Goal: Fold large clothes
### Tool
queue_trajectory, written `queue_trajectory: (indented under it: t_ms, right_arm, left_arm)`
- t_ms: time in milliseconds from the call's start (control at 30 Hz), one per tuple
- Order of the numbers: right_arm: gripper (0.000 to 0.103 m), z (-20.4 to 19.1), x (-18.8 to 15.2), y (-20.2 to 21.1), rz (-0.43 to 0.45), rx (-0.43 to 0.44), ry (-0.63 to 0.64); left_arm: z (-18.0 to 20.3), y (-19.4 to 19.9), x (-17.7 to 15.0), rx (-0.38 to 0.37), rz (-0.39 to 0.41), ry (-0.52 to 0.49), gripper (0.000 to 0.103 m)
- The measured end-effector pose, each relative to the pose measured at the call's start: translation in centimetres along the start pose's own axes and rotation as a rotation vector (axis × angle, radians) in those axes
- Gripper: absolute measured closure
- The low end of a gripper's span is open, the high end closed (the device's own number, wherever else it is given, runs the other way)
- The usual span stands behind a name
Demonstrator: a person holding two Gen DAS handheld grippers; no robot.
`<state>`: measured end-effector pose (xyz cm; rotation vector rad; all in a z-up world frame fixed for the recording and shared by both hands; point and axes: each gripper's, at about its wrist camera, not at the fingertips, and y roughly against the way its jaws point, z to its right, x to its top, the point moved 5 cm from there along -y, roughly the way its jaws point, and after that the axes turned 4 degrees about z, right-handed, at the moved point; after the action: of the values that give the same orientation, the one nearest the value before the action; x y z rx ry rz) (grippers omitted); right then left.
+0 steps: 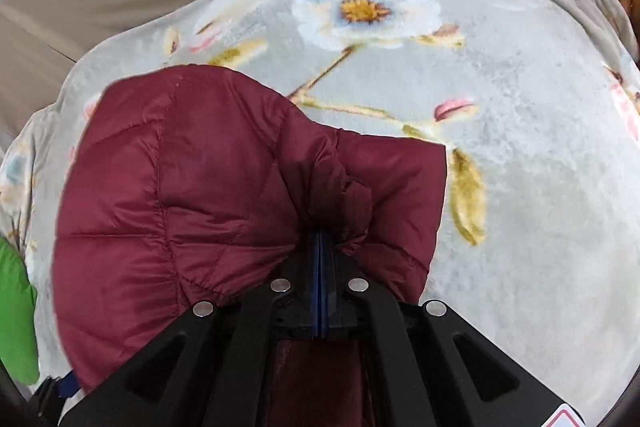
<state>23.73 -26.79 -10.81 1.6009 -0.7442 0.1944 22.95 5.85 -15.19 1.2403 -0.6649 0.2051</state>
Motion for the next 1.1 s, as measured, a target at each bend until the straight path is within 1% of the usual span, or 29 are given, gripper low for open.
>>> queue_trajectory:
  t_ms: [67, 100, 133, 200, 267, 300, 333, 400, 433, 500, 567, 667, 867, 933, 1000, 1100]
  right_arm:
    - [0.102, -0.3, 0.2, 1.5, 0.011, -0.005, -0.011]
    - [0.102, -0.6, 0.2, 2.7, 0.029, 0.013, -0.019]
    - [0.102, -1.2, 0.0, 5.0, 0.065, 0.057, -0.02]
    - [0.102, -2.1, -1.4, 8.2, 0.109, 0.063, 0.017]
    - [0.102, -2.9, -4.4, 10.9, 0.118, 0.069, 0.053]
    - [0.102, -3.1, -5.1, 11.2, 0.113, 0.066, 0.06]
    - [0.102, -3.2, -6.7, 11.5, 0.101, 0.053, 0.073]
    - [0.102, -3.1, -7.9, 11.0, 0.081, 0.04, 0.076]
    - [0.102, -3.1, -8.8, 10.2, 0.048, 0.041, 0.072]
    - [0.102, -2.7, -10.1, 8.5, 0.013, 0.014, 0.064]
    - [0.103, -2.3, -10.7, 7.0, -0.004, -0.004, 0.064]
    - [0.103, -2.2, -11.3, 5.6, -0.009, -0.012, 0.066]
    - [0.103, -3.0, -11.3, 4.1, -0.002, -0.035, 0.11]
    - [0.103, -3.1, -11.0, 4.3, -0.019, -0.037, 0.106]
    - [0.103, -2.9, -10.6, 5.5, -0.022, -0.031, 0.077]
    - [0.1, -2.3, -10.5, 9.3, 0.034, -0.013, 0.051]
  left_arm:
    - [-0.1, 0.0, 0.0, 0.019, -0.003, -0.002, 0.037]
    - [-0.2, 0.3, 0.0, 0.017, -0.003, 0.003, 0.037]
    - [-0.2, 0.5, 0.1, 0.017, -0.006, 0.005, 0.037]
    - [-0.2, 1.1, 0.2, 0.019, -0.006, 0.007, 0.039]
    - [0.0, 2.3, 0.3, 0.024, 0.007, -0.009, 0.038]
    - [0.1, 3.2, 0.3, 0.031, 0.021, -0.017, 0.038]
    - [0.1, 3.7, 0.3, 0.039, 0.033, -0.016, 0.038]
    - [-0.3, 4.3, 0.3, 0.071, 0.048, -0.002, 0.036]
    - [-0.4, 4.0, 0.3, 0.088, 0.041, 0.002, 0.036]
    - [-0.6, 2.8, -0.1, 0.106, 0.006, 0.005, 0.036]
    - [-0.7, 2.0, -0.5, 0.107, -0.007, 0.001, 0.034]
    - [-0.4, 1.3, -1.0, 0.125, -0.002, -0.023, 0.034]
    - [-0.7, -0.2, -1.4, 0.144, -0.012, -0.039, 0.034]
    - [-0.6, -0.1, -1.4, 0.161, -0.014, -0.049, 0.034]
    - [-0.4, 0.5, -1.4, 0.179, -0.01, -0.061, 0.034]
    - [0.2, 2.6, -1.7, 0.192, 0.012, -0.07, 0.035]
